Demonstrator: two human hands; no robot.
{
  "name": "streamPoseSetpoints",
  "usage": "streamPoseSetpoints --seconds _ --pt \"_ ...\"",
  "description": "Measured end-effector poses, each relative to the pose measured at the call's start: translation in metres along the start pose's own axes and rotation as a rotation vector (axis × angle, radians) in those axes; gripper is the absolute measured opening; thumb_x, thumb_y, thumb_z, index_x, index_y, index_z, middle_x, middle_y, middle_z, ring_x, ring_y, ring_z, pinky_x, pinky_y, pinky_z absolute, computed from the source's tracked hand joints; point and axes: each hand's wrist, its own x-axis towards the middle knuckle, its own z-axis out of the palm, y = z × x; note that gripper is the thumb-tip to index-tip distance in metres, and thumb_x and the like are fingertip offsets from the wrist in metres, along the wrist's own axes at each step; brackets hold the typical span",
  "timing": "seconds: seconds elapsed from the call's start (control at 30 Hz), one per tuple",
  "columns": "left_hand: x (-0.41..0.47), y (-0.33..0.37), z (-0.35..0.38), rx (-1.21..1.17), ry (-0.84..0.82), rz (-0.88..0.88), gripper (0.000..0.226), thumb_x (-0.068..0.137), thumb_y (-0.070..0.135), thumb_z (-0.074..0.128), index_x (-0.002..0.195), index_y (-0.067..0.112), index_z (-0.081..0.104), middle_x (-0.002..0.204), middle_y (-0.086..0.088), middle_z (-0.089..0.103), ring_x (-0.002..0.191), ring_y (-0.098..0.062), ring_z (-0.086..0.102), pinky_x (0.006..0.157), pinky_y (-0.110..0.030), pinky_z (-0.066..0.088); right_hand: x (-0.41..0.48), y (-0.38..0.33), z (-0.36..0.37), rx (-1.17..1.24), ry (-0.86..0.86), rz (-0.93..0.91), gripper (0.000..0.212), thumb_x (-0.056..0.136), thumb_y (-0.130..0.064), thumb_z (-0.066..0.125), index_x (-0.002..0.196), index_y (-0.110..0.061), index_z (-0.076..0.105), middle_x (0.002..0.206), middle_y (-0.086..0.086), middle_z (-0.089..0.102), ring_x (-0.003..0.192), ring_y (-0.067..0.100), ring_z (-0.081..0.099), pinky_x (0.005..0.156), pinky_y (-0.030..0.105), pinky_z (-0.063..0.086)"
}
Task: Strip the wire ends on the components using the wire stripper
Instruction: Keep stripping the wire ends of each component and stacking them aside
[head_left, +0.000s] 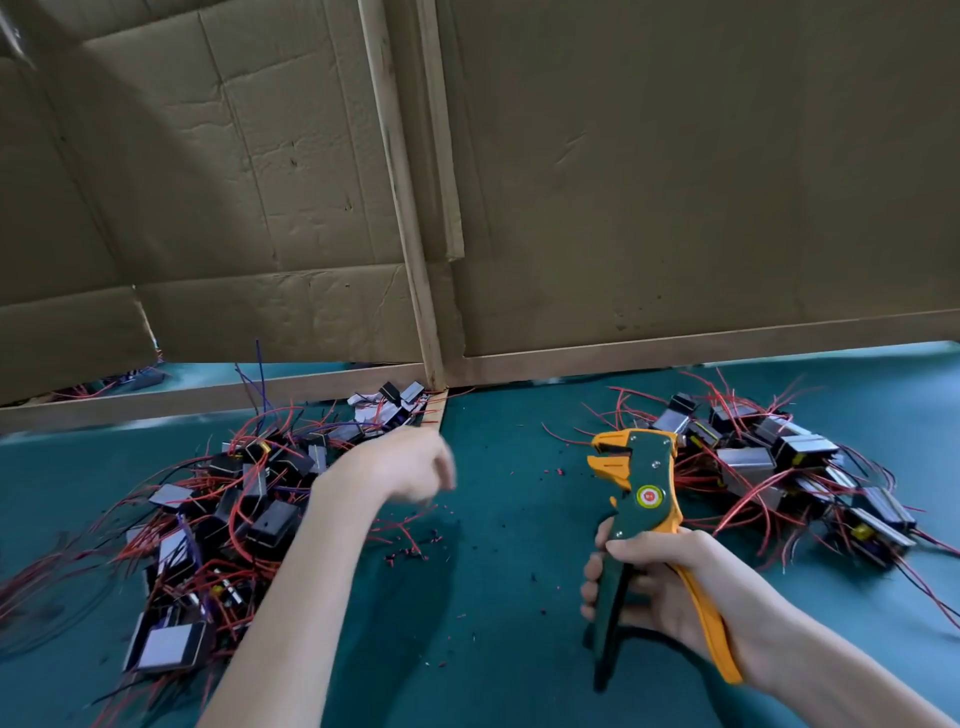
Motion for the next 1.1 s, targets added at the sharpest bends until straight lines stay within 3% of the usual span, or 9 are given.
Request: streamPoseSetpoints --seconds 0.1,0.3,0.4,0.53,0.63,0.73,0.87,1.1 --pt "0.002 -0.033 0.006 0.129 -0.069 -0.211 0.035 0.081 0.006 0.073 0.114 0.015 0.069 0.125 -0.003 0.064 0.111 -0.02 0.06 0.085 -0.026 0.048 0.001 0.0 0.0 -0.009 0.006 -0.009 0.03 0.048 -0.007 0.081 0.078 -0.005 0.074 0.081 0.026 0.065 0.073 0.041 0.068 0.07 0.05 0.057" --pt "0.006 -0.063 0.012 0.013 0.005 -0.215 0.013 0.078 0.02 0.079 0.091 0.017 0.077 0.112 -0.001 0.069 0.099 -0.014 0.062 0.079 -0.025 0.044 0.0 -0.002 -0.001 0.002 0.009 -0.029 0.032 0.047 -0.006 0.082 0.078 -0.004 0.074 0.081 0.027 0.065 0.074 0.041 0.068 0.07 0.05 0.057" --pt "-0.001 -0.068 0.002 -0.107 0.184 -0.143 0.008 0.08 0.022 0.078 0.075 0.026 0.073 0.095 0.004 0.072 0.086 -0.01 0.063 0.078 -0.027 0.044 -0.002 -0.002 -0.001 0.009 0.011 -0.039 0.031 0.047 -0.006 0.082 0.077 -0.004 0.074 0.081 0.027 0.065 0.073 0.042 0.068 0.069 0.05 0.057" --pt "-0.013 -0.062 -0.015 -0.31 0.536 0.029 0.011 0.08 0.027 0.077 0.071 0.026 0.071 0.079 0.009 0.07 0.078 -0.01 0.06 0.066 -0.025 0.042 -0.002 -0.002 0.001 0.012 0.009 -0.03 0.03 0.048 -0.006 0.08 0.077 -0.003 0.074 0.081 0.027 0.064 0.072 0.042 0.067 0.069 0.051 0.057" --pt "-0.017 -0.048 -0.019 -0.472 0.746 0.148 0.009 0.081 0.023 0.076 0.073 0.024 0.073 0.067 0.007 0.07 0.062 -0.006 0.061 0.057 -0.013 0.042 -0.002 -0.001 0.002 0.004 0.009 -0.022 0.031 0.048 -0.005 0.08 0.078 -0.002 0.073 0.081 0.027 0.064 0.073 0.042 0.067 0.07 0.051 0.057" --pt "-0.015 -0.034 -0.018 -0.694 0.847 0.244 0.007 0.083 0.017 0.074 0.076 0.017 0.073 0.063 0.003 0.07 0.057 -0.011 0.061 0.06 -0.019 0.049 -0.003 -0.002 0.003 0.0 0.013 -0.024 0.031 0.048 -0.006 0.08 0.078 -0.003 0.073 0.082 0.027 0.064 0.074 0.041 0.067 0.069 0.05 0.058" --pt "-0.005 -0.019 -0.007 -0.931 0.73 0.315 0.005 0.085 0.007 0.07 0.081 0.01 0.071 0.069 -0.005 0.07 0.063 -0.013 0.065 0.065 -0.024 0.056 -0.002 -0.003 0.002 0.019 0.036 -0.05 0.029 0.047 -0.006 0.08 0.075 -0.003 0.074 0.081 0.027 0.065 0.072 0.041 0.068 0.067 0.05 0.058" --pt "0.011 -0.005 0.023 -0.828 0.215 0.465 0.015 0.08 -0.008 0.069 0.086 0.005 0.073 0.081 -0.005 0.073 0.079 -0.014 0.069 0.079 -0.023 0.055 0.001 -0.005 -0.002 0.072 0.093 -0.125 0.013 0.062 -0.003 0.069 0.074 -0.004 0.075 0.078 0.026 0.065 0.07 0.04 0.068 0.066 0.05 0.058"
